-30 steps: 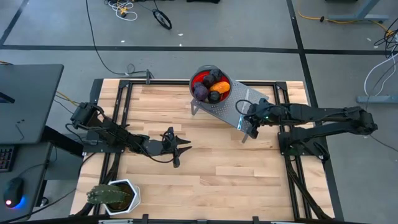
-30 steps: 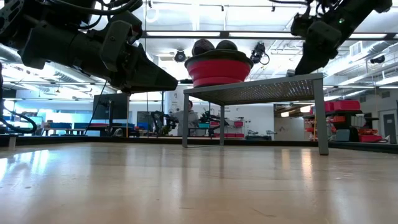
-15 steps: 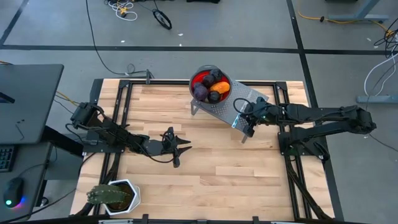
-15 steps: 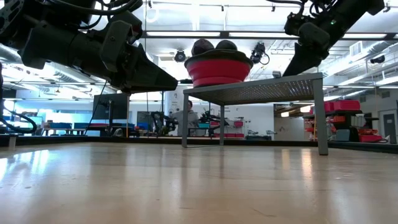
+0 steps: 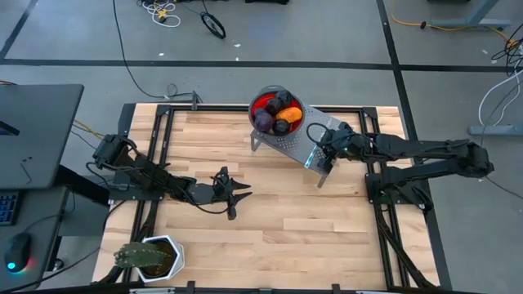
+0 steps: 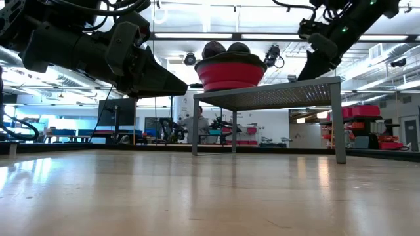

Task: Pick & Place Fruit
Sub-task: Put the knife on the shelf, then adjust the red strainer bowl

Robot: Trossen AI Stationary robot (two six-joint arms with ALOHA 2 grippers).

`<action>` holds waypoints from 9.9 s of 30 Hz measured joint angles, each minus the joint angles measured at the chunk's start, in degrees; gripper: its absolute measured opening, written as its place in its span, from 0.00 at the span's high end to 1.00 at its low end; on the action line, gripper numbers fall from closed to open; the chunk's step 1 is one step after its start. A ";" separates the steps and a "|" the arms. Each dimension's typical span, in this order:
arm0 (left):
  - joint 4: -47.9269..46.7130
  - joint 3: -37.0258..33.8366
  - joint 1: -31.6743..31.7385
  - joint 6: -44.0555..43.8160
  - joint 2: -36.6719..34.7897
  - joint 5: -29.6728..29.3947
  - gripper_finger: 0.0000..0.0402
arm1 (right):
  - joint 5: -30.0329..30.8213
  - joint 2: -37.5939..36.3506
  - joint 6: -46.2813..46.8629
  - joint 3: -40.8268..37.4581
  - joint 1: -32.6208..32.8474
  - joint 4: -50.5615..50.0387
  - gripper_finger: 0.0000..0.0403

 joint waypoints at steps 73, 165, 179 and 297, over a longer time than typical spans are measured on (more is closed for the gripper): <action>-1.18 -0.02 -0.02 -0.42 0.00 -0.01 0.72 | -0.25 3.05 -0.67 0.00 -4.84 3.91 0.99; -1.31 0.00 -0.01 -0.22 0.00 0.16 0.72 | 0.36 3.65 -2.64 -5.68 -10.87 16.86 0.99; -1.31 0.00 -0.02 -0.22 0.00 0.18 0.72 | 1.68 3.64 -0.09 -5.70 -10.75 17.15 0.99; -12.25 0.85 40.24 3.82 -22.48 18.07 0.98 | -9.20 -33.97 -2.22 -22.18 11.53 20.01 0.99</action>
